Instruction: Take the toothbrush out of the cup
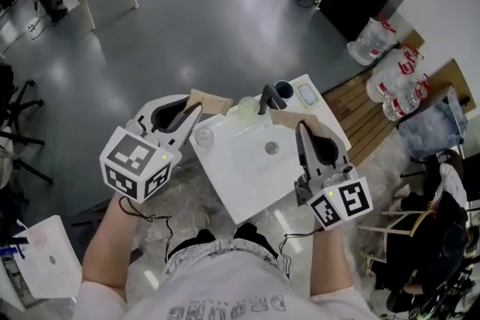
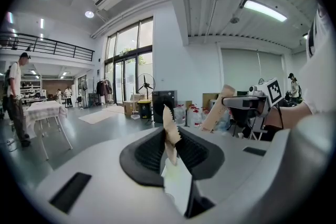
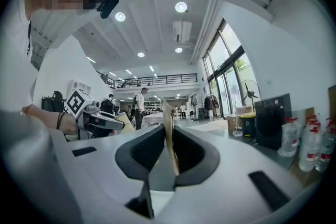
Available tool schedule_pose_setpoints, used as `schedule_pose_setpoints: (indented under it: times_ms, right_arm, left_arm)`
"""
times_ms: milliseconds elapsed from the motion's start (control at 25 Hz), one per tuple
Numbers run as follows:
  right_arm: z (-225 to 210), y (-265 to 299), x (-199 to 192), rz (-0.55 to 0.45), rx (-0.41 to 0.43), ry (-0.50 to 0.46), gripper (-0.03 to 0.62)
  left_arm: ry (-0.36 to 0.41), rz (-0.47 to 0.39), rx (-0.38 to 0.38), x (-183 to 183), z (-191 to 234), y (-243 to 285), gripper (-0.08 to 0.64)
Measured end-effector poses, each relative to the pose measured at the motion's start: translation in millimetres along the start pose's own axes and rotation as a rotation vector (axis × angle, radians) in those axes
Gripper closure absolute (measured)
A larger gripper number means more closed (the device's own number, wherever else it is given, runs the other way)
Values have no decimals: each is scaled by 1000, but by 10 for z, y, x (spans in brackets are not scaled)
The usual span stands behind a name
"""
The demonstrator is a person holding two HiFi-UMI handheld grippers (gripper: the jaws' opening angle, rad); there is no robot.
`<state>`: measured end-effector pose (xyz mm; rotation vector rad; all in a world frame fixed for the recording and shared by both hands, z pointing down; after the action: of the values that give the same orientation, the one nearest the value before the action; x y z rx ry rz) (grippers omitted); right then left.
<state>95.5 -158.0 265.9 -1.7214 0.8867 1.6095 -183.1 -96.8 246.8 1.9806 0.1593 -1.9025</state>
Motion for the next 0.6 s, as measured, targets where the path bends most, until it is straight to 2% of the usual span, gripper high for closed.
schedule_pose_setpoints:
  times_ms: [600]
  right_arm:
    - [128,20,15,8,20,5,529]
  left_arm:
    - [-62,-35,78,-169,74,-370,485]
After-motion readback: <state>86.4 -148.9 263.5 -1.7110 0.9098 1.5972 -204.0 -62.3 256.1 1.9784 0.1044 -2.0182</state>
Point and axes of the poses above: the fingertips, and each gripper's own axes: y forward along the fingers, z to its left, x out of its top, the point moved 7 cm from there along -y, backward along the fingers
